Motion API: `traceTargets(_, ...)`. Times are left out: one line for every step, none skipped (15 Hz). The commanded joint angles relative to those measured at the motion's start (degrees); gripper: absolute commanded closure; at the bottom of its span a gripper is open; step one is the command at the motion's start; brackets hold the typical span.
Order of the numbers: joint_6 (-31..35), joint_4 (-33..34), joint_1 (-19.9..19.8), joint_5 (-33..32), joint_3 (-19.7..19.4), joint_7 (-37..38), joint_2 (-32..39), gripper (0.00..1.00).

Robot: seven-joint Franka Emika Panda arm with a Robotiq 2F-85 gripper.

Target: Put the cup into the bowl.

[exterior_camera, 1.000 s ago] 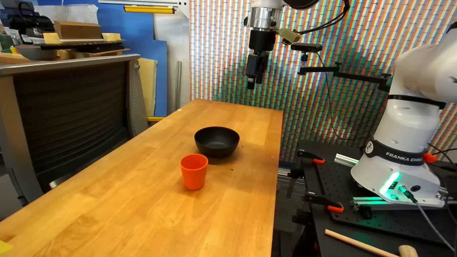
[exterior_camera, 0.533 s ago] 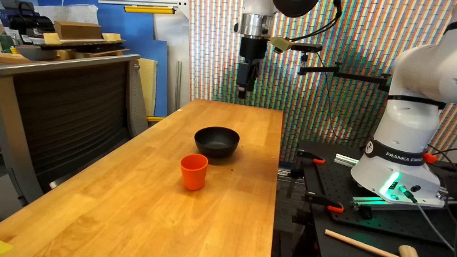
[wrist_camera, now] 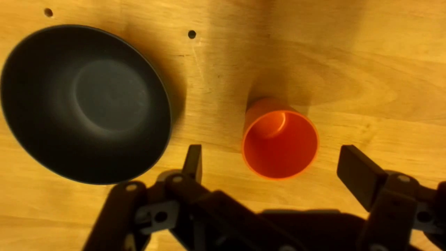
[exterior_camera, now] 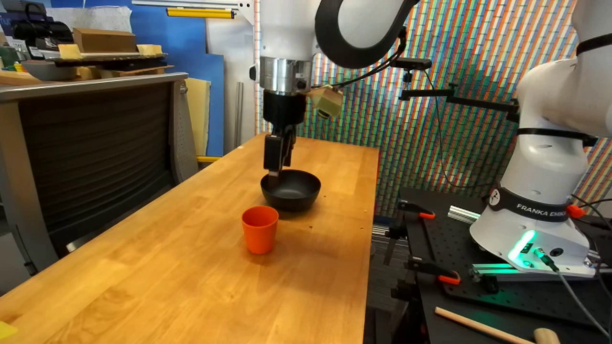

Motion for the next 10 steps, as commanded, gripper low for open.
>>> traceTargets(0.69,7.31,1.65,-3.7,-1.15,2.1,10.06,0.0)
traceTargets(0.79,8.49,1.94,-4.11,-1.62,2.24,12.29,0.0)
traceTargets(0.73,9.48,2.23,-4.2,-2.06,2.4,14.27,0.0)
traceTargets(1.03,10.39,2.5,-4.41,-2.65,2.64,16.37,0.0)
traceTargets(1.09,11.2,2.92,-4.86,-3.3,2.83,18.13,0.0)
traceTargets(1.3,11.93,3.32,-4.99,-3.86,2.85,19.72,0.25)
traceTargets(1.35,12.66,3.56,-4.73,-4.26,2.58,21.04,0.26)
traceTargets(0.75,13.31,3.65,-3.96,-4.21,1.84,21.75,0.34)
traceTargets(0.28,13.92,3.71,-3.29,-4.15,1.52,22.22,0.42)
traceTargets(-0.13,14.34,3.59,-2.58,-3.89,1.02,22.5,0.51)
